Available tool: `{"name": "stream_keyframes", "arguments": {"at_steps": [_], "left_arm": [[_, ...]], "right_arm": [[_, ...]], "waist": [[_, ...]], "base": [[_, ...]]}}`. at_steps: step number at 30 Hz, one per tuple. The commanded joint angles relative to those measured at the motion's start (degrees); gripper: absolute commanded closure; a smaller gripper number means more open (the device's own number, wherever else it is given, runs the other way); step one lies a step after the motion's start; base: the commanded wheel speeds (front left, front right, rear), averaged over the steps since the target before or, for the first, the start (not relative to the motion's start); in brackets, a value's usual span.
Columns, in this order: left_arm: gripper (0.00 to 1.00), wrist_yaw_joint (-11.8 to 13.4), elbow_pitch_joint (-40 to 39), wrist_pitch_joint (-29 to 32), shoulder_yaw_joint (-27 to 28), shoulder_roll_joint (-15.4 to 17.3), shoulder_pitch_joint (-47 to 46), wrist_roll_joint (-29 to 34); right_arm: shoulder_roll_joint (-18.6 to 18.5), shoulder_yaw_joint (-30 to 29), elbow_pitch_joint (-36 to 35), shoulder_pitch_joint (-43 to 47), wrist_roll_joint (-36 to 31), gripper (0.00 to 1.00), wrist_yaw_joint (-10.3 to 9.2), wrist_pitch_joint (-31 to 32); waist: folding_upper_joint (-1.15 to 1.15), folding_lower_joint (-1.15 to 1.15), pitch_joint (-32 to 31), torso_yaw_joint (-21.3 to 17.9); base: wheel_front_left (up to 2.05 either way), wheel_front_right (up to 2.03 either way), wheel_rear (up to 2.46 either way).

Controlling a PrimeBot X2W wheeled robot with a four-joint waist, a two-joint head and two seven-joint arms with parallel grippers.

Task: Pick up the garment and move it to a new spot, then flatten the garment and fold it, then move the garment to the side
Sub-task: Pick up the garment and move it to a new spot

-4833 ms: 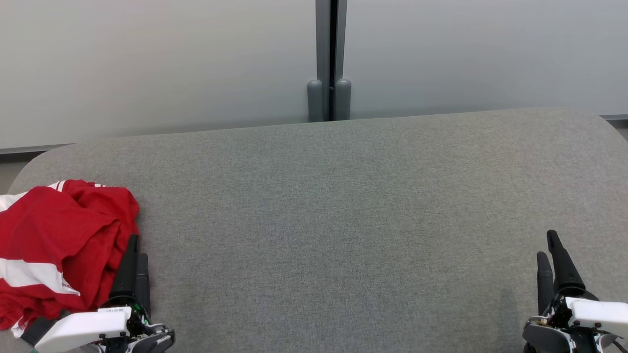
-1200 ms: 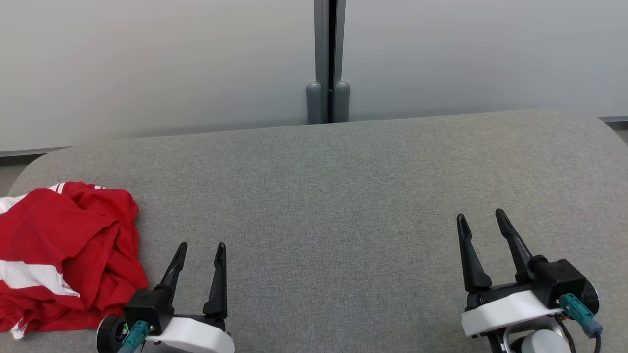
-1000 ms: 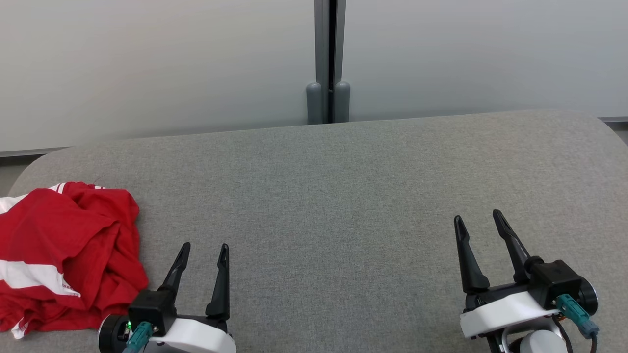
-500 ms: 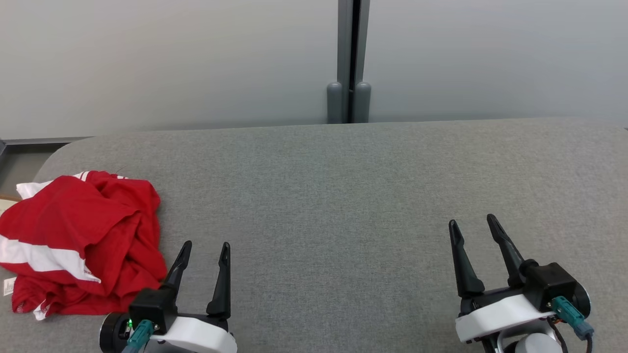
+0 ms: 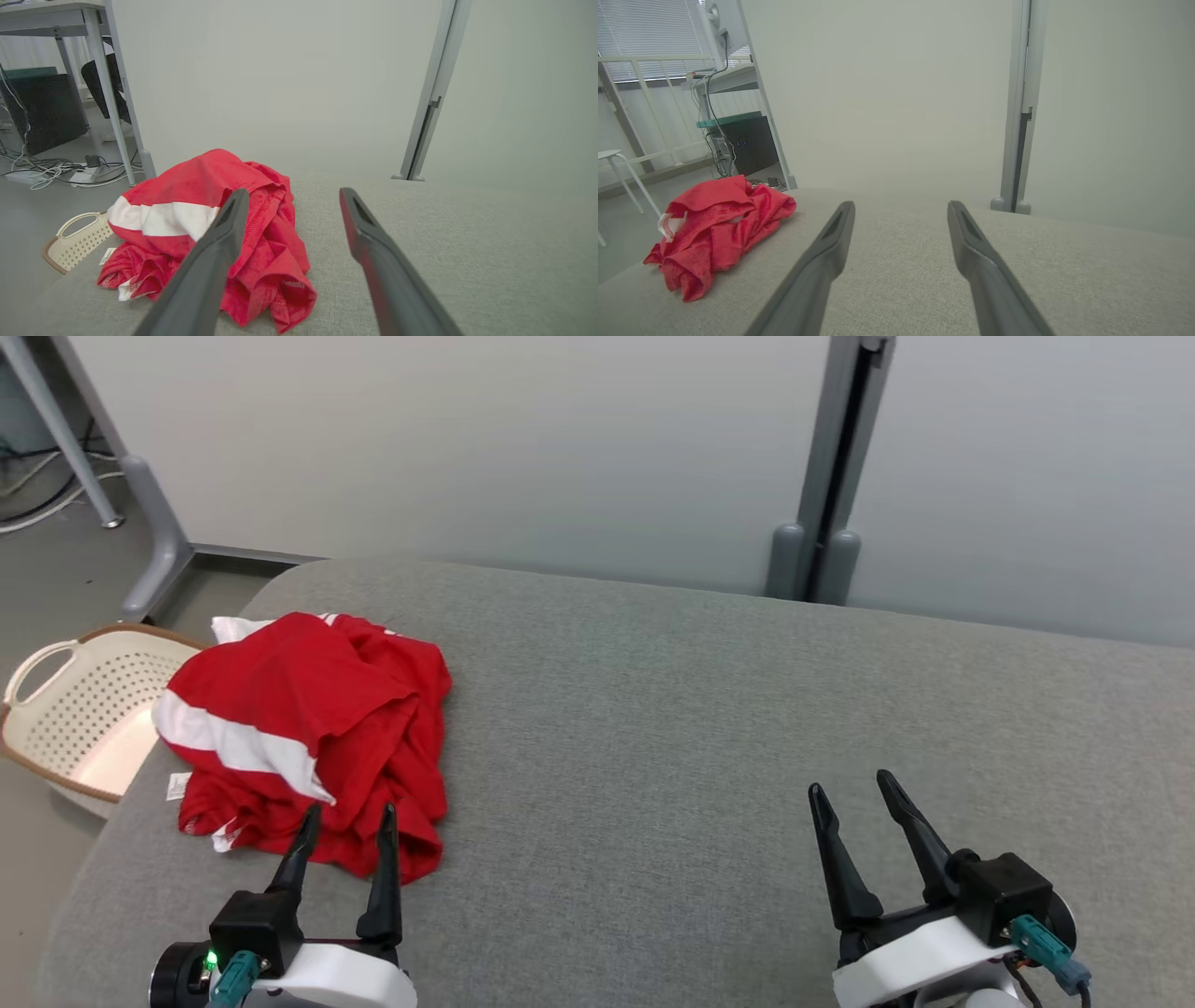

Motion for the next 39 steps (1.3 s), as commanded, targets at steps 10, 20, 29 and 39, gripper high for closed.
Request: {"name": "stream_keyframes", "arguments": {"at_steps": [10,20,29,39], "left_arm": [[0.0,-0.7,0.6,0.0,2.1,0.2,0.9,1.3],[0.0,-0.9,0.2,0.0,3.1,0.2,1.8,1.8],[0.0,-0.3,0.0,0.0,3.1,0.2,2.0,1.4],[0.0,-1.0,1.1,0.0,3.1,0.2,1.3,1.7]], "right_arm": [[-0.1,3.4,0.6,1.0,2.0,0.0,0.13,-0.4],[-0.1,5.3,1.3,0.6,3.2,0.0,0.13,-0.4],[-0.1,6.1,2.1,-0.4,3.4,0.0,0.13,-0.3],[-0.2,2.7,2.0,0.7,3.3,0.0,0.13,-0.3]], "waist": [[0.0,0.0,-1.4,9.2],[0.0,0.0,-2.0,12.7],[0.0,0.0,-2.0,12.7],[0.0,0.0,-1.3,12.4]], "base": [[0.0,0.0,0.0],[0.0,0.0,0.0],[0.0,0.0,0.0],[0.0,0.0,0.0]]}}
